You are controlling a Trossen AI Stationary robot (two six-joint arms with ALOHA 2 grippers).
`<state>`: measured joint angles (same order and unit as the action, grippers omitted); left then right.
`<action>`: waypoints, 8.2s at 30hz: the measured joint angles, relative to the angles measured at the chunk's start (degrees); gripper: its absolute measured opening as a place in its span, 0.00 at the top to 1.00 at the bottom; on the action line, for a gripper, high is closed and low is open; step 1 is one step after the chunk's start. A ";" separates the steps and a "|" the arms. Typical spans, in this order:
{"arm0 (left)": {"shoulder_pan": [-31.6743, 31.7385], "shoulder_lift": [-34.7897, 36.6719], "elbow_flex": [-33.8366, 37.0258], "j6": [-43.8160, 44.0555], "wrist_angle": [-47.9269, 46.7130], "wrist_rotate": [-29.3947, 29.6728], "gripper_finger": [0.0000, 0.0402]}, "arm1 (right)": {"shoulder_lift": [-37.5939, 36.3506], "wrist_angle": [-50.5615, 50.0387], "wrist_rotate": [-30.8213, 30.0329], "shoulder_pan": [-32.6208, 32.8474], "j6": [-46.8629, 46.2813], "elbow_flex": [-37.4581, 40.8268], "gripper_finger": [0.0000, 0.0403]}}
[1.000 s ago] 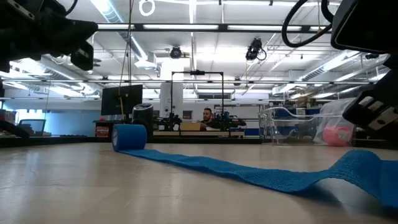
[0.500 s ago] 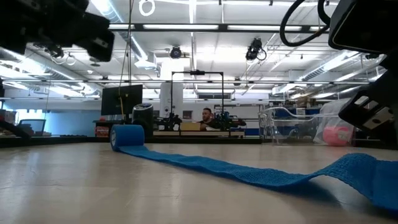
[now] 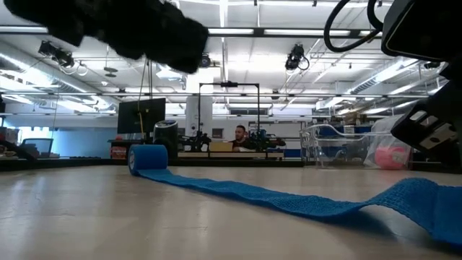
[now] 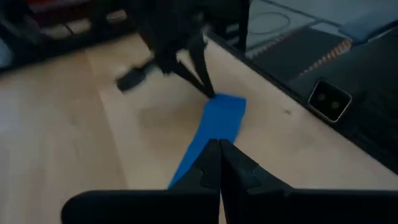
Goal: Roll bandage
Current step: Roll the blue bandage
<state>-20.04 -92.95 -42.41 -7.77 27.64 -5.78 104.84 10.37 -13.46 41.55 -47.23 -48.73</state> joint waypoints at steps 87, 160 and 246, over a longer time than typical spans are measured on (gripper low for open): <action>0.90 -28.41 -19.06 5.03 -1.27 5.97 1.00 | -2.75 -5.79 9.15 -4.32 -21.95 -0.02 0.81; 4.01 -28.61 -18.10 27.56 0.52 25.61 1.00 | -1.24 -45.91 -1.14 -7.44 5.96 -17.07 0.76; -18.30 12.28 20.67 84.49 -25.08 61.07 0.98 | -6.64 -16.92 -8.18 -6.90 17.93 -7.61 0.85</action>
<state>-38.34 -80.67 -21.74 76.72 2.56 55.29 98.19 -6.55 -21.63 34.65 -29.30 -56.34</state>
